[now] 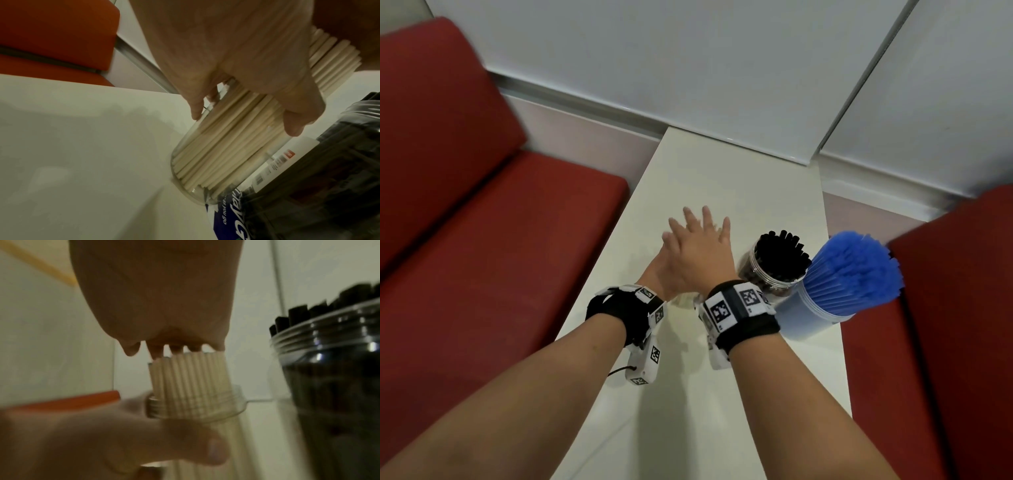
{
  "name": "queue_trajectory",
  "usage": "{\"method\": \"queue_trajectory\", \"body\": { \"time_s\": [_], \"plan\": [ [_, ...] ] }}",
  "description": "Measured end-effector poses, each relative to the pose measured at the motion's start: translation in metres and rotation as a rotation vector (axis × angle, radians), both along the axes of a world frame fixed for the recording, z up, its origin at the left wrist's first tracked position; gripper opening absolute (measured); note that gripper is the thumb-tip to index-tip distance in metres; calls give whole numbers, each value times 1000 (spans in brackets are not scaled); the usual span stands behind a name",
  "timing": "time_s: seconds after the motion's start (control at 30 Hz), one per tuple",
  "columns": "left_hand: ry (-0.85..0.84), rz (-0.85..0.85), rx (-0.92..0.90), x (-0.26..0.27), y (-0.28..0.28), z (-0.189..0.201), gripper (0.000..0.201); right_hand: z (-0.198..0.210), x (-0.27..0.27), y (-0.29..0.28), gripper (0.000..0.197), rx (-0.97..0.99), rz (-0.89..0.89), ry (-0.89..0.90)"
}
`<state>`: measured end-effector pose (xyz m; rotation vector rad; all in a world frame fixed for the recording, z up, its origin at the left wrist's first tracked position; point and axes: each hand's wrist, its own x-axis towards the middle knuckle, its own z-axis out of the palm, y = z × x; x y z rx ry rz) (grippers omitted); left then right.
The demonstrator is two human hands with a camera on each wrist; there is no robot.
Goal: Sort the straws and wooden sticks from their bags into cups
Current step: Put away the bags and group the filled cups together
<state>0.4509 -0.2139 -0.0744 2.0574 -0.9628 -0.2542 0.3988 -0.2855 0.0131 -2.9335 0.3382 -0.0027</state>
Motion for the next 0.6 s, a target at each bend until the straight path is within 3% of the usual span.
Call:
{"method": "queue_trajectory", "body": {
  "time_s": [0.07, 0.13, 0.2, 0.27, 0.33, 0.43, 0.5, 0.6],
  "plan": [
    [44, -81, 47, -6, -1, 11, 70, 0, 2, -1, 65, 7, -47, -28],
    [68, 74, -7, -3, 5, 4, 75, -2, 2, 0, 70, -83, -24, 55],
    [164, 114, 17, -3, 9, 3, 86, -2, 4, -5, 72, -15, -28, 94],
    [201, 104, -5, 0, 8, 2, 98, -2, 3, -11, 72, 92, -84, 35],
    [259, 154, -9, 0, 11, 2, 101, -3, 0, -14, 68, 62, -91, 4],
    [219, 132, 37, -1, 14, 12, 103, -1, -1, -12, 68, 77, -99, 57],
    [143, 9, 97, -1, 11, 25, 108, 7, 0, -12, 72, 117, -121, 105],
    [367, 29, 176, 3, 22, 48, 137, 28, -9, -8, 73, 246, -131, 23]
  ]
}}
